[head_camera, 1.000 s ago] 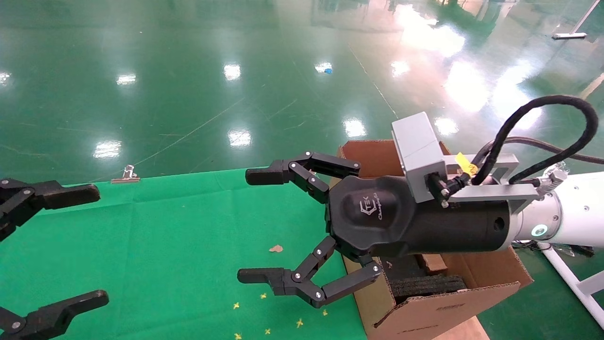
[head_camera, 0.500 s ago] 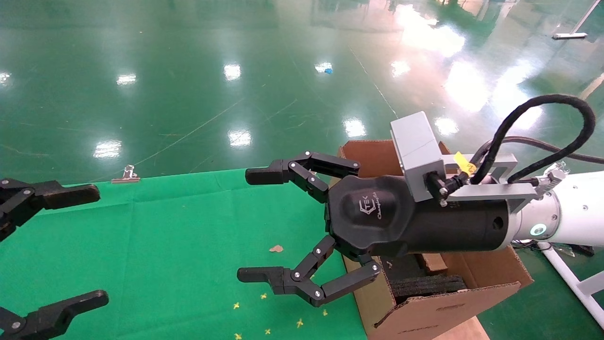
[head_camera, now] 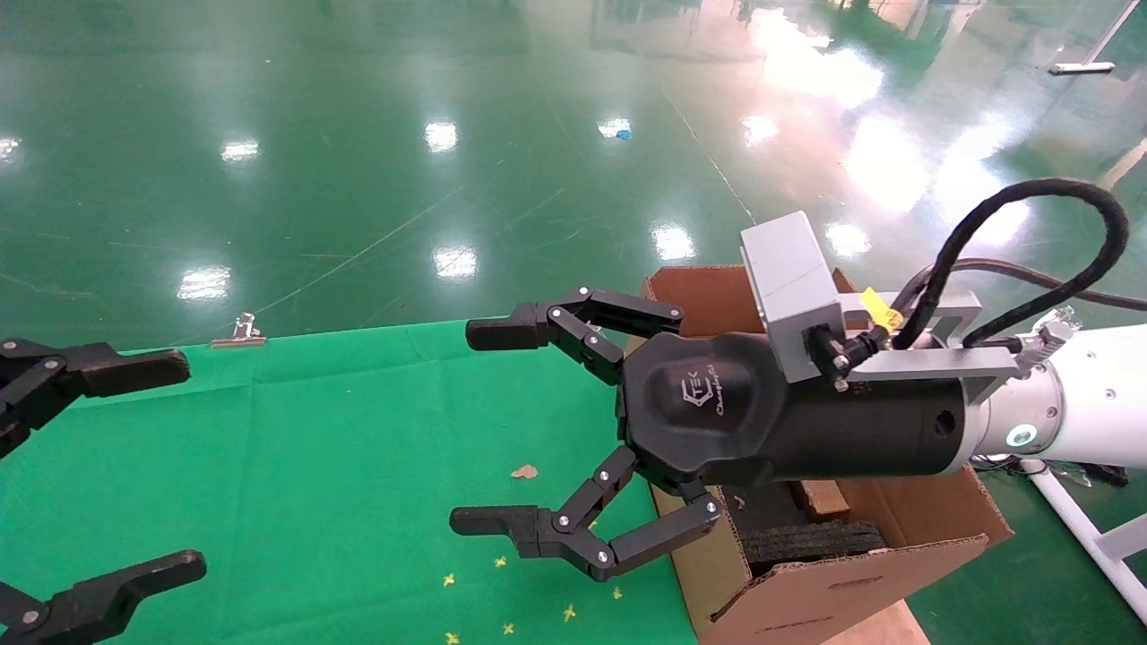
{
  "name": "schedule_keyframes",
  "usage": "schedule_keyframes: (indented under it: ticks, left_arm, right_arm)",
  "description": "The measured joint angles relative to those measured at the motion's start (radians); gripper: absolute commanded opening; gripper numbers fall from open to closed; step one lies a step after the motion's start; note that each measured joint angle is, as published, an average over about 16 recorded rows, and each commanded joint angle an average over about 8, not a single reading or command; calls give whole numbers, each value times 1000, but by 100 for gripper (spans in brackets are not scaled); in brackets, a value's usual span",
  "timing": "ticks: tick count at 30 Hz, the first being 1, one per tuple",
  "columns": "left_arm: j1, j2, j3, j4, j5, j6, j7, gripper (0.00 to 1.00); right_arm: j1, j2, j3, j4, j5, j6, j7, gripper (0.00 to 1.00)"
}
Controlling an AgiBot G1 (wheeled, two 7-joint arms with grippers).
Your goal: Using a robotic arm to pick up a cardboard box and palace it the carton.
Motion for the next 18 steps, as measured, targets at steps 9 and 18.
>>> schedule_keyframes:
  ticks: [9,18]
  left_arm:
    - [0,0,0,0,0,0,0,100]
    - [0,0,0,0,0,0,0,100]
  right_arm:
    - [0,0,-1,0,0,0,0,100]
    - [1,0,-1,-1,0,0,0,100]
